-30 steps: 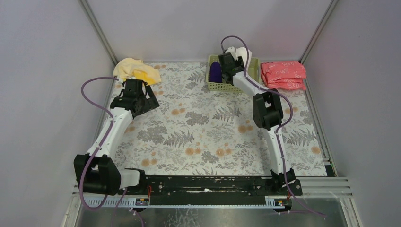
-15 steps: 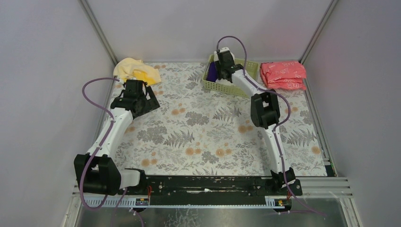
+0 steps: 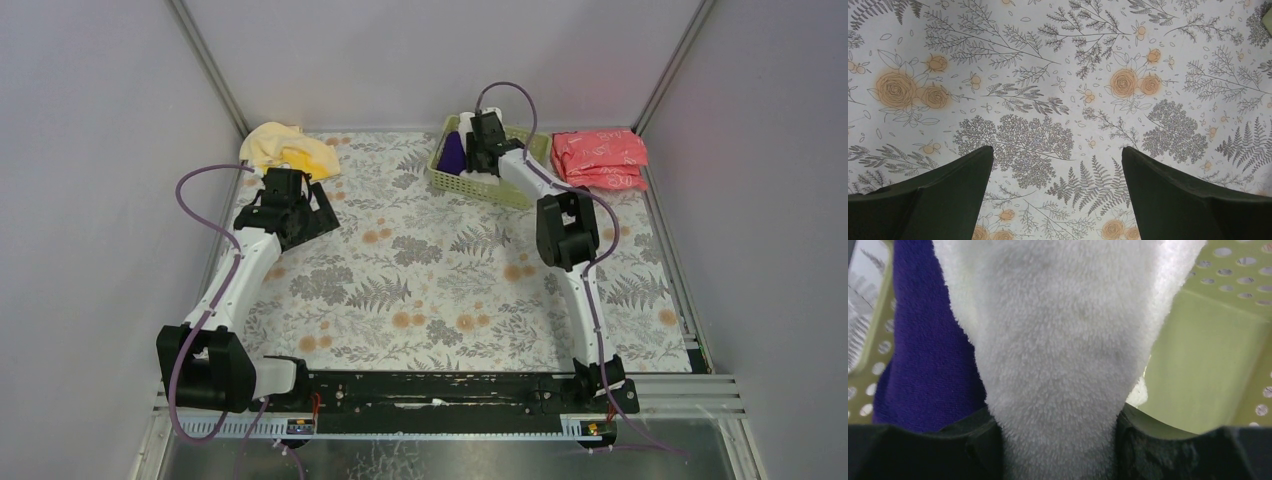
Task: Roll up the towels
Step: Place the towel in the bin.
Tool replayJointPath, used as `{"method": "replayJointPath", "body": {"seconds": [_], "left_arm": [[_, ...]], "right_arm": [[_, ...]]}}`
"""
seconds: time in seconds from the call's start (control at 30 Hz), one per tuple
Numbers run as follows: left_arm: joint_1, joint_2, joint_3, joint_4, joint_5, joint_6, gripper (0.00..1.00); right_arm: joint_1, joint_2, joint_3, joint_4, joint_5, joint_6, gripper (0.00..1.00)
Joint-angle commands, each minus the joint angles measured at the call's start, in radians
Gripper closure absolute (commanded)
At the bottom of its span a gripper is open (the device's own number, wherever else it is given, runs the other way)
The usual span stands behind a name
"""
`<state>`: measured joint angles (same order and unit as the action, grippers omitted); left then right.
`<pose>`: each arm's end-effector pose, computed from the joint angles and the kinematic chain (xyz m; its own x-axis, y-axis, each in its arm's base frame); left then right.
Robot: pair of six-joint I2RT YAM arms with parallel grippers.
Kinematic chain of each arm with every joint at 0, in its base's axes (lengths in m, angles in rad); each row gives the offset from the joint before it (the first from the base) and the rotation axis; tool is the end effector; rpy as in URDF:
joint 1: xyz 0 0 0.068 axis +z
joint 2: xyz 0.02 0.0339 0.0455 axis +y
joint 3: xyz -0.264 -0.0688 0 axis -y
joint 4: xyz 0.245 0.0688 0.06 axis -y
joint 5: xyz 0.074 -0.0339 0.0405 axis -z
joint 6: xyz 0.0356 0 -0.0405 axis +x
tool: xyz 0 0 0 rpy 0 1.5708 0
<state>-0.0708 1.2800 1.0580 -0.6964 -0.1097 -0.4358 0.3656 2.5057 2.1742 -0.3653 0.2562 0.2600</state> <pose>0.2625 -0.0147 0.2841 -0.7203 -0.3696 -0.5871 -0.3310 0.9268 -0.1774 0.5325 0.1942 0.1777 -0.6215 0.0284 -0.7829 -0.0047 0.9992 0.0400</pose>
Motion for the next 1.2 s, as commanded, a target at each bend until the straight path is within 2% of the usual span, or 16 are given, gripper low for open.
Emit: {"method": "replayJointPath", "body": {"seconds": [0.0,0.17,0.3,0.4,0.53,0.63,0.7,0.8,0.97,1.17], "left_arm": [[0.009,0.004,-0.007,0.015,0.038,0.015,0.00],[0.009,0.009,-0.008,0.018,0.063,0.015,0.00],[0.009,0.012,-0.006,0.019,0.068,0.014,0.00],[0.010,0.009,-0.008,0.018,0.062,0.014,0.00],[0.009,0.009,-0.009,0.018,0.059,0.013,0.00],[0.008,0.009,-0.009,0.018,0.069,0.014,0.00],[0.009,0.005,-0.009,0.019,0.074,0.014,0.00],[0.009,0.000,-0.011,0.021,0.076,0.011,0.00],[0.009,0.002,-0.013,0.021,0.086,0.012,0.00],[0.009,-0.008,-0.018,0.026,0.084,0.011,0.00]], "right_arm": [[-0.020,-0.125,-0.227,-0.132,-0.001,-0.140,0.86],[-0.056,-0.280,-0.429,-0.113,0.039,-0.244,0.88],[-0.074,-0.375,-0.456,-0.114,0.075,-0.193,0.88],[-0.073,-0.442,-0.465,-0.113,0.169,-0.120,0.88],[-0.073,-0.546,-0.545,-0.086,0.316,-0.063,0.89],[-0.073,-0.628,-0.643,0.007,0.343,-0.073,0.89],[-0.073,-0.667,-0.703,0.091,0.292,-0.111,0.89],[-0.073,-0.655,-0.706,0.097,0.175,-0.122,0.89],[-0.073,-0.607,-0.710,0.081,0.185,-0.073,0.91],[-0.047,-0.523,-0.727,0.170,-0.203,-0.160,0.93]]}}
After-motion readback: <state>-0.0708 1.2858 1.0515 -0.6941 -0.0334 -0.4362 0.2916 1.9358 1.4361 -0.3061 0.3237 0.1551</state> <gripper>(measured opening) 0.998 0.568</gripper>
